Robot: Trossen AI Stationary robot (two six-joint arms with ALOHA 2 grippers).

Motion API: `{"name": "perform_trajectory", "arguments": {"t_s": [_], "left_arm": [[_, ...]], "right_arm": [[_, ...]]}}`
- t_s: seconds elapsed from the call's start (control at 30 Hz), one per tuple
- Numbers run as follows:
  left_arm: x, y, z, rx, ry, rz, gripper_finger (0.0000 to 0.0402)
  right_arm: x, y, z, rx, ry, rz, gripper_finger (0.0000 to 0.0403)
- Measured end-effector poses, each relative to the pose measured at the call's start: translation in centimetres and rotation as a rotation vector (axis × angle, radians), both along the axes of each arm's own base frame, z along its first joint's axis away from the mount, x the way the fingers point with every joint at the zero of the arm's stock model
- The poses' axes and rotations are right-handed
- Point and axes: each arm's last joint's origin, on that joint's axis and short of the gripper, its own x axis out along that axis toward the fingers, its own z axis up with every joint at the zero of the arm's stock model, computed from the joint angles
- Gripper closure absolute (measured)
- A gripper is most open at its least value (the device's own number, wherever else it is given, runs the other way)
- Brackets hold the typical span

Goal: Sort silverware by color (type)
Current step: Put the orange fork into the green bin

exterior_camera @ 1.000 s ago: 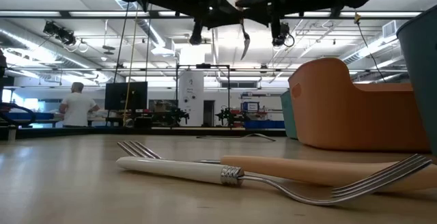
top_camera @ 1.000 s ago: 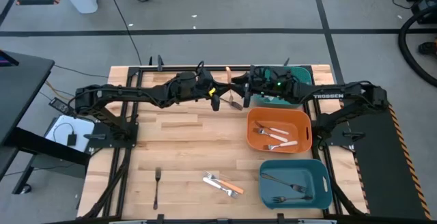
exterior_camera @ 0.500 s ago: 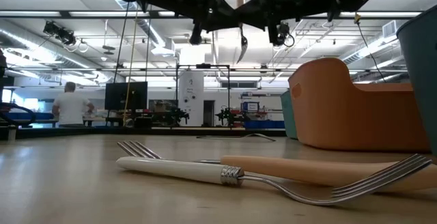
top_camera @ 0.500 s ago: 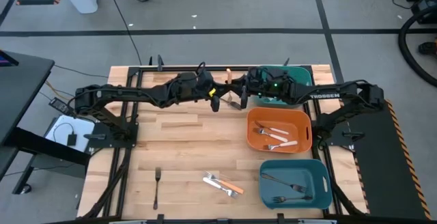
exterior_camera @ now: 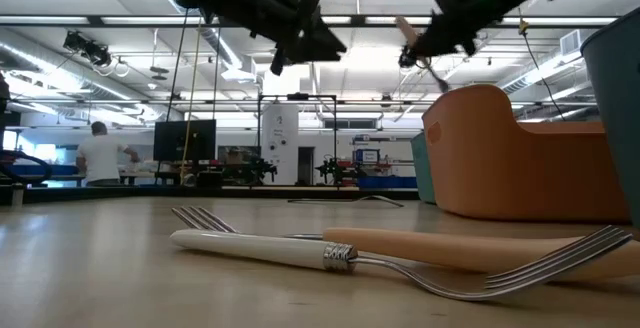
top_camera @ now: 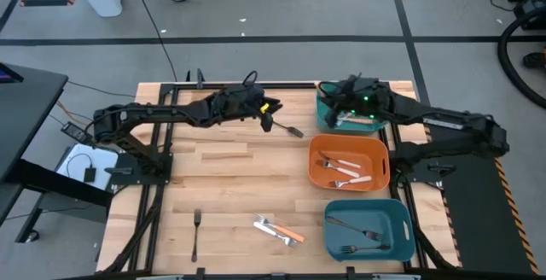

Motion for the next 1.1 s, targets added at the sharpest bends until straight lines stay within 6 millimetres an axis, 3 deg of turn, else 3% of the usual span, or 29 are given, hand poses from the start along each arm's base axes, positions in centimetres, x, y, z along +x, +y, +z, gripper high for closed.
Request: {"name": "perform_trajectory", "arguments": {"t_s": [0.1, 0.2, 0.43, 0.57, 0.8, 1.1], "left_arm": [[-0.5, 1.3, -0.4, 0.042, 0.063, 0.025, 0.0297], [-0.6, 2.6, -1.3, 0.071, 0.109, 0.048, 0.0297], [0.0, 5.5, -5.5, 0.043, 0.234, 0.099, 0.0297], [0.4, 5.8, -6.9, 0.028, 0.269, 0.098, 0.0303], [0.9, 5.9, -8.7, 0.023, 0.312, -0.049, 0.0305], [0.8, 5.9, -10.2, -0.058, 0.377, -0.033, 0.0305]], "right_arm": [[-2.2, 0.3, -0.5, 0.026, 0.139, -0.083, 0.0339], [-3.5, 0.4, -1.4, 0.052, 0.275, -0.137, 0.0311], [-3.9, -0.4, -3.7, 0.028, 0.582, -0.190, 0.0299], [-3.5, -0.8, -4.2, 0.082, 0.575, -0.229, 0.0303], [-3.9, -0.6, -3.8, 0.132, 0.495, -0.277, 0.0303], [-4.7, -0.1, -2.8, 0.152, 0.397, -0.288, 0.0302]]}}
